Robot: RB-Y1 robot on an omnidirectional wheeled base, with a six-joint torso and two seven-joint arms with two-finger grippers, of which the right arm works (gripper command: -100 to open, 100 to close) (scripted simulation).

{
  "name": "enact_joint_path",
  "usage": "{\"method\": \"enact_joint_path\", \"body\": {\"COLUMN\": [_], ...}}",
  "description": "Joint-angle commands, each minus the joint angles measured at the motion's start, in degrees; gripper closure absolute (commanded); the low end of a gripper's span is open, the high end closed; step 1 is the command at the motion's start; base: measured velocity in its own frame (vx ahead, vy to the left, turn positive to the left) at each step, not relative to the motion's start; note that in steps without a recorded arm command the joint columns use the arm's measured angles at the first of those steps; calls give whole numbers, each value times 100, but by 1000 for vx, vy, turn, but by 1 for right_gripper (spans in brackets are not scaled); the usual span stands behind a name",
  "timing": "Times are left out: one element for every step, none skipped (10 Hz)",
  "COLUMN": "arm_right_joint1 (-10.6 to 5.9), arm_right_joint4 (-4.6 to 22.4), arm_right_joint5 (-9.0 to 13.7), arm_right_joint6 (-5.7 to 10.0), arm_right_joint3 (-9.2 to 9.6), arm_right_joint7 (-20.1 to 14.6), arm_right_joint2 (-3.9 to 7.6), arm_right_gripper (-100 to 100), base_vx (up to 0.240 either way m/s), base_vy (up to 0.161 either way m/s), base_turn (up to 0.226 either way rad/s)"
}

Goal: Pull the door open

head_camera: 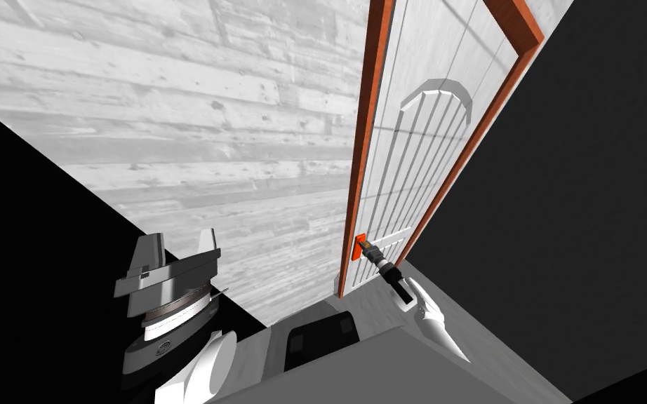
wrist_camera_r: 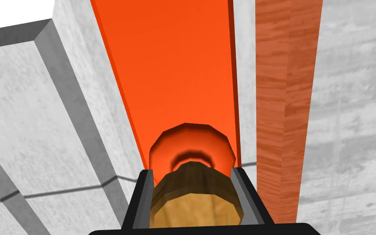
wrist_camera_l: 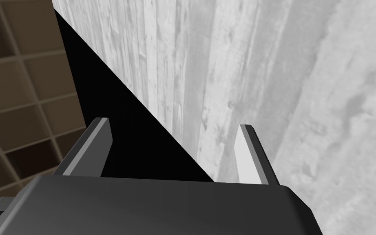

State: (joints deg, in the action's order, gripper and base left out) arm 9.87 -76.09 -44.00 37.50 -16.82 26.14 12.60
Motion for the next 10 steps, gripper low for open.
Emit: {"method": "enact_joint_path", "body": {"arm_right_joint1": [-12, -17, -22, -27, -33, -39, -45, -52, -52, -59], "arm_right_joint4": [-17, -21, -25, -29, -33, -38, -43, -48, -48, -54], "arm_right_joint5": [220, 366, 512, 675, 858, 1024, 1197, 1367, 1433, 1645], "arm_right_joint6": [-15, -37, -59, -84, -112, -139, -167, -198, -198, -230], "arm_right_joint3": [46, 77, 107, 140, 178, 216, 253, 296, 296, 340], "arm_right_joint7": [-178, -292, -406, -534, -677, -821, -964, -1126, -1126, -1293], "arm_right_joint2": [0, 3, 6, 9, 12, 16, 19, 23, 23, 27], "arm_right_gripper": [100, 100, 100, 100, 100, 100, 100, 100, 100, 100], "base_vx": [-64, -77, -79, -90, -98, -96, -98, -105, -70, -57], "base_vy": [-48, -44, -40, -48, -61, -76, -64, -81, -52, -23], "base_turn": [86, 111, 103, 113, 130, 136, 116, 122, 75, 93]}}
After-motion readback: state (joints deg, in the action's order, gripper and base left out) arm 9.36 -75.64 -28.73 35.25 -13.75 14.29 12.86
